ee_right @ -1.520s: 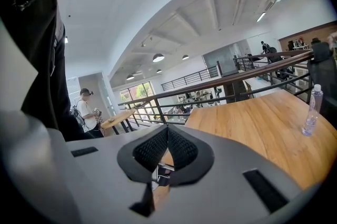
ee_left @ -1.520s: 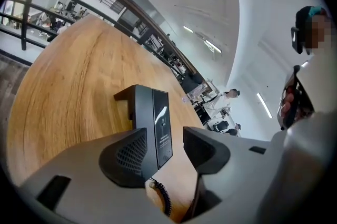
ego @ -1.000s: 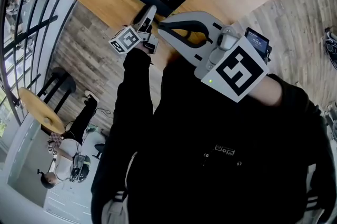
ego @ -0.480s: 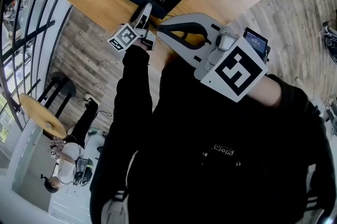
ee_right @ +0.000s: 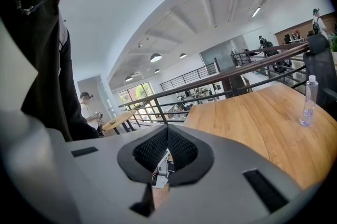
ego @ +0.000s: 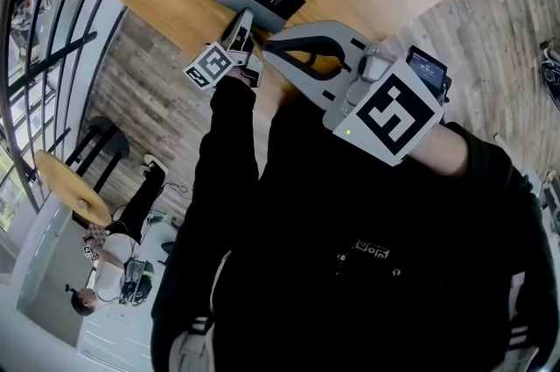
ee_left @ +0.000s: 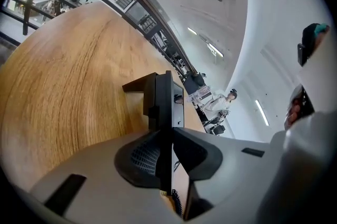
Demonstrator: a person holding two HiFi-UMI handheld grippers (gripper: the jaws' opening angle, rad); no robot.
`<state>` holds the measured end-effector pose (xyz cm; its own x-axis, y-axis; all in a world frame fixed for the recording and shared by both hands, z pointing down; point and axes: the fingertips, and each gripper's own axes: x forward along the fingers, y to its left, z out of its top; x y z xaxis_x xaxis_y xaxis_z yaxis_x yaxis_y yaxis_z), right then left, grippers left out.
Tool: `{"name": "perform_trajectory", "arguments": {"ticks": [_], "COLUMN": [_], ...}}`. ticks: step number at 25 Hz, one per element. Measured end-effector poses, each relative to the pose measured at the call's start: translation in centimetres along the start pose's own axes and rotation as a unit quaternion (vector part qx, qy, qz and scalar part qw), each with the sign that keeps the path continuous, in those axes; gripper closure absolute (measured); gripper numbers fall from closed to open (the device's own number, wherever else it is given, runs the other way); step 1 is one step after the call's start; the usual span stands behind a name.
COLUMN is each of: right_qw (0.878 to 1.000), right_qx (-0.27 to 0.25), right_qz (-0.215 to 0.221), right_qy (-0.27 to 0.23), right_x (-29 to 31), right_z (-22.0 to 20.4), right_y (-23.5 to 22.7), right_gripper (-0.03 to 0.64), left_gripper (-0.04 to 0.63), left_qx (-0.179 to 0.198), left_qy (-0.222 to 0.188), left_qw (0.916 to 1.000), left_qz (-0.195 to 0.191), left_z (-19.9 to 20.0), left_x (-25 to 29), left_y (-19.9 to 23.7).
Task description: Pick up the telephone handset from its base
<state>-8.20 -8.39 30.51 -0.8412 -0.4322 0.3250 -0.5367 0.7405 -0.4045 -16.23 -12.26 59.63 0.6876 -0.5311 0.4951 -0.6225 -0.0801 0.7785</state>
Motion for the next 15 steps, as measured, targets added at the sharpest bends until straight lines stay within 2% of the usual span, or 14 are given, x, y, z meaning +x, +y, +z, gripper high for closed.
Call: {"name": "perform_trajectory", "arguments": {"ticks": [3,6,11,15], "right_qw": [1.0,1.0,0.999,0.996], "right_qx": [-0.006,-0.015,-0.031,-0.055], "right_qz": [0.007,0.014,0.035,0.062], "right_qy": [-0.002,-0.005,-0.013,-0.021], "right_x": [0.1,-0.2,-0.6,-0.3], "right_z": [0.2,0.5,1.8,2.8], "right_y": [0.2,0.6,1.9,3.6], "right_gripper": [0.598,0.598,0.598,0.598], "left_gripper": [0.517,0.517,0.518,0.518], "left_qx": [-0.009,-0.004,0.047,0.079], "left_qy": [-0.012,-0.024,-0.051,-0.094], "left_qw": [0.9999,0.9997,0.9976,0.9924], "left_qz": [0.005,0.006,0.006,0.0], "left_z": [0.1,0.5,2.6,5.0], "left_x": [-0.7,-1.6,-4.1,-7.3], "left_y": [0.1,-1.2,-7.2,-12.7]}}
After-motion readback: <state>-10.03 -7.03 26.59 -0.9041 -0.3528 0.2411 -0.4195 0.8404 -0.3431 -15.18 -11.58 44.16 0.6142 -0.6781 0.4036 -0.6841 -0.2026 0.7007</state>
